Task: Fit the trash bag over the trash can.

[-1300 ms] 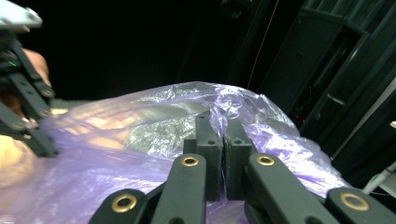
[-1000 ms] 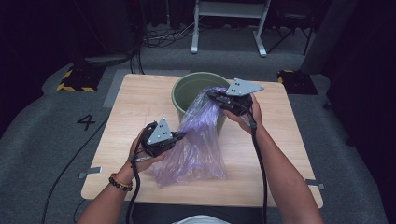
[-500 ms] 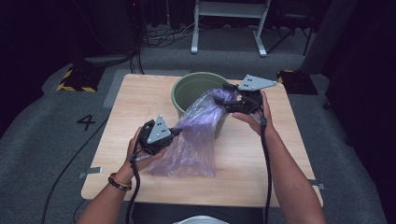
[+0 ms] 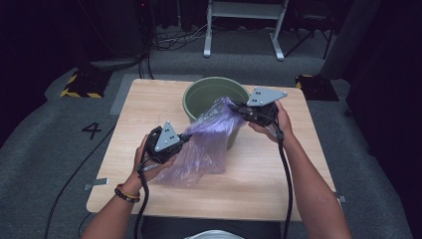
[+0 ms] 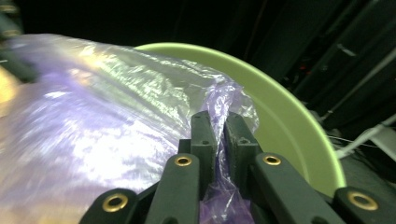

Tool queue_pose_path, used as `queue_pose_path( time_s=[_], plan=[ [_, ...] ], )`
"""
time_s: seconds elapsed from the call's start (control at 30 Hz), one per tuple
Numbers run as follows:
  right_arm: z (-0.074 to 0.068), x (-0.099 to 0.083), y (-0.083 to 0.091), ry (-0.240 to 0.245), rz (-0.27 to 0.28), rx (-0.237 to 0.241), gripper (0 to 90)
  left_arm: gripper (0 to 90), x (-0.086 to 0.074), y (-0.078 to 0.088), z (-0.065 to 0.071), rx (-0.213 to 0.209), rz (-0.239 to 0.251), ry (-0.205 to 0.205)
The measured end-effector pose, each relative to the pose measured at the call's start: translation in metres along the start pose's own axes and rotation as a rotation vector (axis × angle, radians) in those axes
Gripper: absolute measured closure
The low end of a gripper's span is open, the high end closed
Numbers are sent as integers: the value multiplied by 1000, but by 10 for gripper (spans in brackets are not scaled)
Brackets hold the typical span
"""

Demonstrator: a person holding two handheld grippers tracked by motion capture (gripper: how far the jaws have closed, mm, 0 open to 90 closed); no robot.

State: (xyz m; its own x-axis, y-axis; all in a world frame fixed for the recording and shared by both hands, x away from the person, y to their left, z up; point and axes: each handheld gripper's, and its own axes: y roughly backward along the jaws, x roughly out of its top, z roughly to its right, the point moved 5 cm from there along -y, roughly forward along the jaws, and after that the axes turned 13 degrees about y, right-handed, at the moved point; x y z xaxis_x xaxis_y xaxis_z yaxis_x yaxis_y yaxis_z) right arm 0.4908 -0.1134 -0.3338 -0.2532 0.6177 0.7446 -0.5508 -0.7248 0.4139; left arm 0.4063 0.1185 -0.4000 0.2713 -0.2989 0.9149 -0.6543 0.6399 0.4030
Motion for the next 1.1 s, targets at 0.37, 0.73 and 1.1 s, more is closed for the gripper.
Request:
queue_pose_path(
  time_s=[0.37,0.73,1.1],
  plan=[
    [36,-4,-39,-179,-120,-128,423,900,17,1,-9,17,32,14],
    [49,-15,-34,-307,-55,-82,306,900,20,0,-24,103,1,20],
    [40,-10,9,-281,62,36,267,900,7,3,-36,113,-42,49]
  ],
)
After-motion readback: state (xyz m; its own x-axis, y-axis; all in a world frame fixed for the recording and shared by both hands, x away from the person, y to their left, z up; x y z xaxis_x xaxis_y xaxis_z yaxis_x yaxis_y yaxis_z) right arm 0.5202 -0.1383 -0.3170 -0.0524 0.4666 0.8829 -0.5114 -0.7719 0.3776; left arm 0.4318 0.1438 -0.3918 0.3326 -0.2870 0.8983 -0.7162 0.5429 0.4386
